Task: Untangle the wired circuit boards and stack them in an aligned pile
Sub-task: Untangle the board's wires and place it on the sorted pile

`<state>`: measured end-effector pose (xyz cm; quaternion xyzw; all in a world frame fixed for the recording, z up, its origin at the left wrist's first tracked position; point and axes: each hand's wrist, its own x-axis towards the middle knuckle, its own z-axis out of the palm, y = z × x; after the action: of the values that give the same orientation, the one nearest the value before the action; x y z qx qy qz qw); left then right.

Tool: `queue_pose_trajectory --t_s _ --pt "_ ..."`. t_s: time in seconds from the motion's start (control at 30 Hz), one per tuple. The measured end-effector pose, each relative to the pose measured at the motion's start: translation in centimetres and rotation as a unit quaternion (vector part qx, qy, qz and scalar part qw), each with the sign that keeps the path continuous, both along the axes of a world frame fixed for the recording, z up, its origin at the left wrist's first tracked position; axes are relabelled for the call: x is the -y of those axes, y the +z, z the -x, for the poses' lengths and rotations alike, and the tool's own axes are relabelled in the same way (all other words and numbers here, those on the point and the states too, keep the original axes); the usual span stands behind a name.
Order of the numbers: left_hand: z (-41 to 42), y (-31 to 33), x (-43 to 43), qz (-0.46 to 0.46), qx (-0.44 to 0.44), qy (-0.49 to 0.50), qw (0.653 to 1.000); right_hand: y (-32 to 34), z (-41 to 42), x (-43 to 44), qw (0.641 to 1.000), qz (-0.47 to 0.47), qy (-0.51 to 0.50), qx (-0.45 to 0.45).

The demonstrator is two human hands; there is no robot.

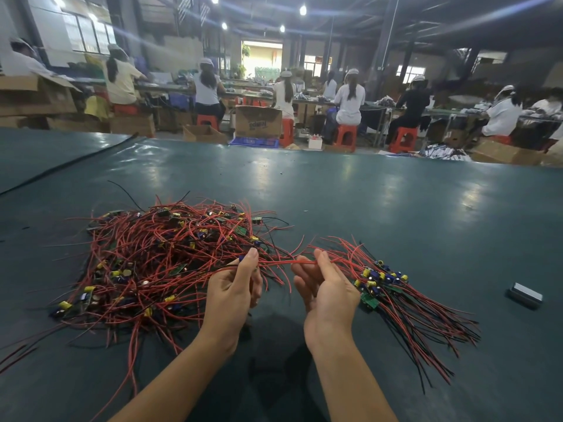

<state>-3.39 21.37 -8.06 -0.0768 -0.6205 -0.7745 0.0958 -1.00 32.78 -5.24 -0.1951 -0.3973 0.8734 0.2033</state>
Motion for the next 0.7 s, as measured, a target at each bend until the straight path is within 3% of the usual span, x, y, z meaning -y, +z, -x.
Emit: queue_pose_trajectory --t_s 0.27,0.7 --pt "0.07 0.02 0.06 -0.004 0.005 0.000 1.000 0.57 -0.43 0.32 0.999 0.039 0.012 0.033" --pt "0.06 -0.11 0.13 0.008 -0.008 -0.015 1.000 0.25 -0.33 -0.37 1.000 0.024 0.001 0.006"
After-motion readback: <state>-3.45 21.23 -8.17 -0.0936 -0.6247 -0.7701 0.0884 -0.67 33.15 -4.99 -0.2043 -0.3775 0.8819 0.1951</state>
